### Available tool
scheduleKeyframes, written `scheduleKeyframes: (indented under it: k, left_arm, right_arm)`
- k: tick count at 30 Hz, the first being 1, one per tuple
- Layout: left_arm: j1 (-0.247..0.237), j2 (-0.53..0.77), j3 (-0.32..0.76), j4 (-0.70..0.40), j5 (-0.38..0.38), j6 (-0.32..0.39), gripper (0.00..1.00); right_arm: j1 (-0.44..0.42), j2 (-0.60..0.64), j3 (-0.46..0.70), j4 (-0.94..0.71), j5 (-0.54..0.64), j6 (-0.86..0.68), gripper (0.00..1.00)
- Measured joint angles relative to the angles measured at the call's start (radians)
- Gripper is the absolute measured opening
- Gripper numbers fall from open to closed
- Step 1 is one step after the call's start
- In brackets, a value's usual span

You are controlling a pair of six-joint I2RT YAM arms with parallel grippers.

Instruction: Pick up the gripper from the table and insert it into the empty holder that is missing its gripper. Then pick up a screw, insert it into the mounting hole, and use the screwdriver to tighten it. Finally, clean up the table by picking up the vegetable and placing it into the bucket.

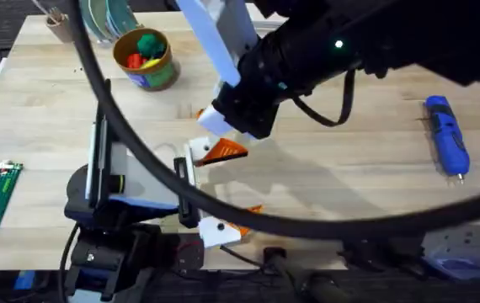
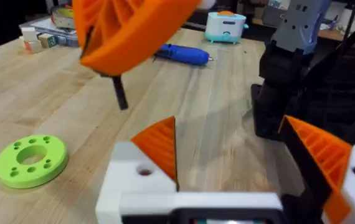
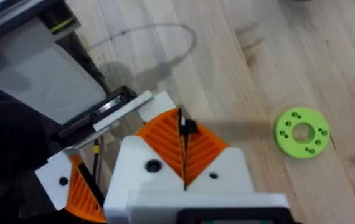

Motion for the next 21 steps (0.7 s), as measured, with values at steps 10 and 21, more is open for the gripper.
scheduleKeyframes:
  k: [10, 21]
  left_arm:
    - [0.000, 0.000, 0.000, 0.000, 0.000, 0.000, 0.993]
    - [0.000, 0.000, 0.000, 0.000, 0.000, 0.000, 0.993]
  right_arm:
    - [0.050, 0.019, 0.000, -0.018, 0.000, -0.001, 0.008]
    - [0.067, 0.052, 0.000, -0.017, 0.059, -0.002, 0.008]
